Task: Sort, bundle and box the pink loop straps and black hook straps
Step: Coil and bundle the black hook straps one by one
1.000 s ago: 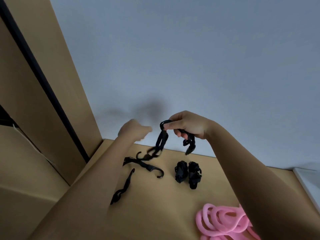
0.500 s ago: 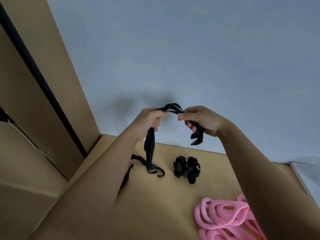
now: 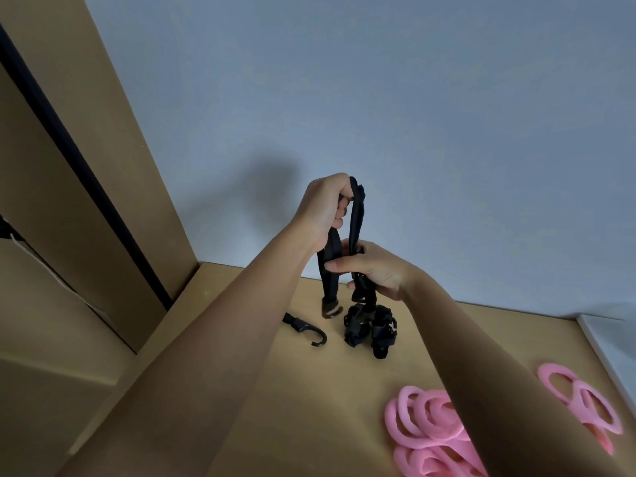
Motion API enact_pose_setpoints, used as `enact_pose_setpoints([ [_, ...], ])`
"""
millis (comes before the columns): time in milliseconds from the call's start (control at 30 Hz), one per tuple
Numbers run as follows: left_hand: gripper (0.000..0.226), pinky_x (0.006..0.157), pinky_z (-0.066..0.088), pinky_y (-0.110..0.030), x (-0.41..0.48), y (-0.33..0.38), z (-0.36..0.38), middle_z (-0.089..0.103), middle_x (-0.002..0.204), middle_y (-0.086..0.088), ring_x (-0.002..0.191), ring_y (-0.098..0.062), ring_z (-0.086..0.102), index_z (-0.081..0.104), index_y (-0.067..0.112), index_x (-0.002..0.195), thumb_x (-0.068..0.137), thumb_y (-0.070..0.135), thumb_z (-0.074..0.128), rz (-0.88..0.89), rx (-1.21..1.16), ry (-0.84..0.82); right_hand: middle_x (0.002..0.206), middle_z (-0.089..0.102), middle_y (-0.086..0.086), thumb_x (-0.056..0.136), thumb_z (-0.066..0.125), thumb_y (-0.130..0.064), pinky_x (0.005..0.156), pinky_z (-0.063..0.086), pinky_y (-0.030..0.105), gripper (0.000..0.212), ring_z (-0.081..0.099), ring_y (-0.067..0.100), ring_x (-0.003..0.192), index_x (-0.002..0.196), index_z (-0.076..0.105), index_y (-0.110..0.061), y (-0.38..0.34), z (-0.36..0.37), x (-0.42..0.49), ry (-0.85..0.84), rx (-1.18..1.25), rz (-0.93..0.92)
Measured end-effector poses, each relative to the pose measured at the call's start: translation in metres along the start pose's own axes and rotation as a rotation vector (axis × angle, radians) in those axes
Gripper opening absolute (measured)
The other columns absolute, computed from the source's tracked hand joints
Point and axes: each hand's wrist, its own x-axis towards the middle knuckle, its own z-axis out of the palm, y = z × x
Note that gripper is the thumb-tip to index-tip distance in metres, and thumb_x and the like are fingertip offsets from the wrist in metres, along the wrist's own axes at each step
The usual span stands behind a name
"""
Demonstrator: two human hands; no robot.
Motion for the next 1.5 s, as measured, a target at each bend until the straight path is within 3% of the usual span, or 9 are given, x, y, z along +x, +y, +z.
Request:
enact_pose_setpoints([
  [167, 0.024, 0.04, 0.015, -0.02, -0.001, -0.001, 0.01, 0.022, 0.042, 0.005, 0.04, -0.011, 0.014, 0.028, 0.018, 0.046, 0.066, 0.012, 0.039, -0.036, -0.133, -0.063, 0.101, 0.061, 0.015, 0.062, 0.073, -0.028, 0.077, 0.043, 0.026, 0.058, 0.054, 0.019, 0.09, 0.111, 0.057, 0.0, -0.001, 0.001, 0.004, -0.003, 0.016, -0.033],
  [367, 0.02, 0.04, 0.013, -0.02, 0.001, 0.012, 0.012, 0.019, 0.04, 0.004, 0.047, -0.014, 0.009, 0.021, 0.02, 0.05, 0.055, 0.016, 0.039, 0.007, -0.256, -0.031, 0.13, 0.052, -0.003, 0.061, 0.072, -0.046, 0.097, 0.038, 0.03, 0.092, 0.051, 0.007, 0.114, 0.141, 0.03, -0.026, 0.011, 0.006, 0.005, 0.096, 0.141, -0.094],
  [500, 0.019, 0.039, 0.014, -0.019, 0.004, 0.019, 0.014, 0.019, 0.041, 0.005, 0.039, -0.012, 0.013, 0.019, 0.021, 0.056, 0.066, 0.014, 0.034, 0.001, -0.351, -0.057, 0.121, 0.051, 0.031, 0.071, 0.074, -0.037, 0.087, 0.049, 0.033, 0.071, 0.056, 0.036, 0.112, 0.123, 0.046, 0.004, 0.013, 0.016, 0.003, 0.122, 0.049, -0.121],
  [633, 0.022, 0.038, 0.014, -0.018, 0.007, 0.018, 0.014, 0.019, 0.041, 0.006, 0.036, -0.011, 0.015, 0.017, 0.022, 0.06, 0.075, 0.009, 0.026, -0.011, -0.383, -0.072, 0.114, 0.062, 0.018, 0.086, 0.066, -0.015, 0.071, 0.05, 0.018, 0.032, 0.06, 0.032, 0.101, 0.114, 0.058, -0.004, 0.014, 0.018, 0.005, 0.239, 0.051, -0.065],
  [933, 0.034, 0.042, 0.007, -0.022, 0.017, 0.01, -0.009, 0.017, 0.036, 0.006, 0.034, -0.011, 0.013, 0.022, 0.02, 0.045, 0.076, 0.01, 0.026, 0.024, -0.522, 0.131, 0.063, 0.051, 0.009, 0.08, 0.063, 0.0, 0.063, 0.043, 0.024, 0.029, 0.047, 0.019, 0.058, 0.105, 0.05, -0.004, 0.03, 0.019, 0.002, 0.253, 0.091, -0.022],
  [1100, 0.038, 0.038, 0.01, -0.02, 0.023, -0.009, -0.039, 0.021, 0.036, 0.007, 0.034, -0.009, 0.014, 0.027, 0.021, 0.042, 0.079, 0.012, 0.026, 0.011, -0.578, 0.233, 0.065, 0.049, 0.001, 0.079, 0.069, -0.005, 0.059, 0.043, 0.025, 0.018, 0.048, 0.014, 0.058, 0.086, 0.053, -0.008, 0.042, 0.017, 0.002, 0.288, 0.063, 0.013],
  [1333, 0.008, 0.064, 0.036, -0.034, 0.019, -0.078, -0.093, 0.051, 0.073, -0.011, 0.063, -0.023, 0.048, 0.048, 0.009, 0.067, 0.07, 0.016, 0.045, -0.352, 0.334, 0.416, 0.065, 0.044, 0.003, 0.08, 0.059, -0.003, 0.053, 0.033, 0.023, 0.018, 0.039, 0.015, 0.054, 0.071, 0.045, -0.01, 0.038, 0.008, 0.004, 0.207, -0.29, 0.115],
  [1400, 0.037, 0.075, 0.038, -0.037, 0.011, -0.091, -0.097, 0.051, 0.111, -0.017, 0.098, -0.031, 0.052, 0.056, 0.007, 0.107, 0.073, 0.022, 0.051, -0.405, 0.699, 0.332, 0.064, 0.043, 0.002, 0.079, 0.058, -0.003, 0.053, 0.031, 0.024, 0.019, 0.039, 0.015, 0.056, 0.068, 0.044, -0.01, 0.032, 0.004, 0.008, 0.17, -0.569, 0.169],
  [1500, 0.081, 0.111, 0.026, -0.04, -0.004, -0.089, -0.074, 0.027, 0.15, -0.005, 0.141, -0.026, 0.02, 0.022, 0.018, 0.148, 0.079, 0.022, 0.066, -0.047, 0.976, -0.038, 0.068, 0.048, 0.004, 0.079, 0.052, -0.002, 0.051, 0.034, 0.023, 0.011, 0.046, 0.019, 0.063, 0.072, 0.047, -0.008, 0.022, 0.007, 0.014, 0.104, -0.867, 0.235],
])
